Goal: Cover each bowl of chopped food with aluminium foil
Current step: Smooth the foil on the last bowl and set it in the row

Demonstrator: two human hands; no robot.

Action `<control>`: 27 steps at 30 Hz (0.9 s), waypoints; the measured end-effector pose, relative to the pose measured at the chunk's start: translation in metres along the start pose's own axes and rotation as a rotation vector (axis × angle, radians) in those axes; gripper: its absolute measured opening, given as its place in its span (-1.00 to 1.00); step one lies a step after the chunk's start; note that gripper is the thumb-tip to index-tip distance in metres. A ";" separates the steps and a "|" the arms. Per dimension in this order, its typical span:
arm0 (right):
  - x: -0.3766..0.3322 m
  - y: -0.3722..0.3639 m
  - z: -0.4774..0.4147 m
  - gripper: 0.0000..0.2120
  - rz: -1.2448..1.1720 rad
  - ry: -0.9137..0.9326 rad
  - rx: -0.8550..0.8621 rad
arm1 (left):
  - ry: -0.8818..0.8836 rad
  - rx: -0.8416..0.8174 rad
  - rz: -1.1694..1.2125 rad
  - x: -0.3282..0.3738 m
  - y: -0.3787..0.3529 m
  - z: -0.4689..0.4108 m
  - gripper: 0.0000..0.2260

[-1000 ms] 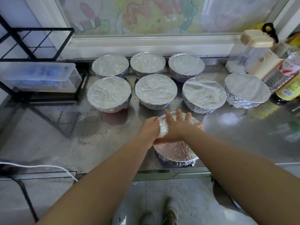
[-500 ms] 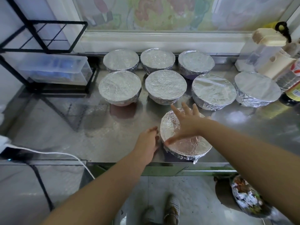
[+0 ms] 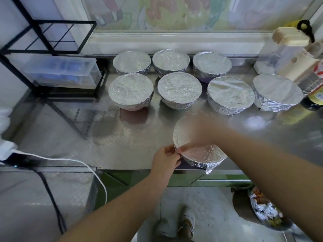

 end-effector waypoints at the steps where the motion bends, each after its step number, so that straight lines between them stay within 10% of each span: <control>1: 0.000 0.000 0.000 0.58 -0.001 -0.004 0.001 | -0.009 0.010 -0.012 0.001 0.001 -0.001 -0.78; 10: 0.002 -0.001 0.009 0.56 -0.043 -0.056 -0.003 | -0.185 0.061 -0.338 0.020 0.006 0.001 -0.89; 21: 0.009 -0.001 0.026 0.43 -0.099 -0.196 0.020 | -0.079 -0.012 0.154 0.009 -0.002 0.011 -0.83; 27: 0.018 -0.008 0.017 0.64 -0.168 -0.291 -0.001 | -0.164 -0.046 0.020 0.008 -0.018 0.011 -0.68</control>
Point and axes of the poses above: each hand's wrist, its own z-axis away from the middle knuckle, its own y-axis out of the back of the hand, x = y × z, the point moved 8 cm from there along -z, towards the middle knuckle, and after that the axes turned 8 degrees about -y, right-handed, at the moved point
